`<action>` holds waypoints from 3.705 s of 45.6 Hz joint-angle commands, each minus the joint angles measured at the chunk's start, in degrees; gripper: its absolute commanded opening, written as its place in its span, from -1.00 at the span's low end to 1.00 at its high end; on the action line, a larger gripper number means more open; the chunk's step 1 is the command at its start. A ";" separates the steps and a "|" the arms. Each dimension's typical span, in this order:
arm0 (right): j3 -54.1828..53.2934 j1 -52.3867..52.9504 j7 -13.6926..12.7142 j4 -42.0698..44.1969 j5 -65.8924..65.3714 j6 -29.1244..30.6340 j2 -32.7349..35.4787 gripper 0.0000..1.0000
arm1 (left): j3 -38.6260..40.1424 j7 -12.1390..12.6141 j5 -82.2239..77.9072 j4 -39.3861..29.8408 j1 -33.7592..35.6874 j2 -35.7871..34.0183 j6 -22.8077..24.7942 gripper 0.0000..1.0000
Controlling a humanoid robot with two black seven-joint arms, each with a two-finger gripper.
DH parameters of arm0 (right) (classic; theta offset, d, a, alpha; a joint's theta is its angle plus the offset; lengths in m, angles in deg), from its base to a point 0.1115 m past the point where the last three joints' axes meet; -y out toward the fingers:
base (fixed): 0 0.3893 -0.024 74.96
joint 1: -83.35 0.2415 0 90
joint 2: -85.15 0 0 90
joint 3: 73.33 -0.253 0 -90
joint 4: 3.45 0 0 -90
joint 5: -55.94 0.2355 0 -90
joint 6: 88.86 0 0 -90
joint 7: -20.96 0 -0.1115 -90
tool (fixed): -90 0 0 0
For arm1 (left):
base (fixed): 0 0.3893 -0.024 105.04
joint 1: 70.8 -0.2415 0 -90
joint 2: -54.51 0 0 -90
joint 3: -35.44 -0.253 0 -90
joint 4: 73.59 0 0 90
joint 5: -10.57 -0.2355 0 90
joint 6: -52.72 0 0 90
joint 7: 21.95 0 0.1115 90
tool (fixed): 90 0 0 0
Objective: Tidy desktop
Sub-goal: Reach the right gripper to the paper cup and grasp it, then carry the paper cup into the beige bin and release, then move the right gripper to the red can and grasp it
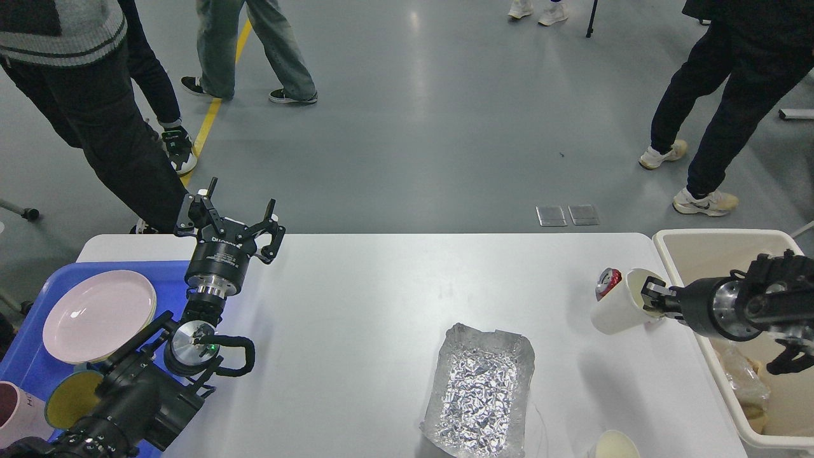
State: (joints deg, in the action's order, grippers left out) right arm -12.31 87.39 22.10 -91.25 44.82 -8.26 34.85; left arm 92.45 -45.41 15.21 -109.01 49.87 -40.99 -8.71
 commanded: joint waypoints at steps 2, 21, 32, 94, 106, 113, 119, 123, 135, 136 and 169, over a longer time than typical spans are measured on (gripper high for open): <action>7.35 9.21 0.00 -5.54 -3.46 0.87 -1.98 -1.00 | -0.06 0.00 0.02 0.00 0.00 -0.04 0.00 0.93; 12.02 28.92 0.26 -11.97 -6.19 24.44 -3.83 -1.00 | -0.06 0.00 0.02 0.00 0.00 0.05 0.00 0.93; 12.19 18.91 0.18 -2.57 -6.19 16.80 -2.25 -1.00 | 0.03 0.00 0.02 0.00 0.00 -0.04 0.00 0.93; -9.25 -58.72 -1.05 85.51 7.87 -1.15 -15.52 1.00 | -0.06 0.00 0.02 0.00 0.00 0.05 0.00 0.93; -9.60 -43.78 -0.79 85.51 14.55 18.88 -13.24 1.00 | 0.03 0.00 0.02 0.00 0.00 0.05 0.00 0.93; -8.81 -35.26 0.09 83.84 14.55 29.08 -11.39 1.00 | -0.06 0.00 0.02 0.00 0.00 -0.04 0.00 0.93; -8.72 -25.86 0.09 77.35 14.46 34.98 -10.25 1.00 | -0.06 0.00 0.02 0.00 0.00 0.05 0.00 0.93; -8.64 -17.51 -0.35 66.73 13.67 35.33 -8.50 1.00 | -0.06 0.00 0.02 0.00 0.00 0.05 0.00 0.93; -8.64 5.09 -1.40 24.02 4.89 35.16 1.00 1.00 | -0.06 0.00 0.02 0.00 0.00 0.05 0.00 0.93; -8.55 6.06 -1.67 20.94 3.84 35.16 1.44 1.00 | -0.06 0.00 0.02 0.00 0.00 0.05 0.00 0.93; -8.37 -10.27 -4.22 19.32 -1.53 13.81 2.58 1.00 | -0.06 0.00 0.02 0.00 0.00 0.05 0.00 0.93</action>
State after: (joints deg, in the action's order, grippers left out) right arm -17.98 85.37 17.85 -77.32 43.26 14.54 37.72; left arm 92.40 -45.41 15.21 -109.01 49.87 -40.96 -8.71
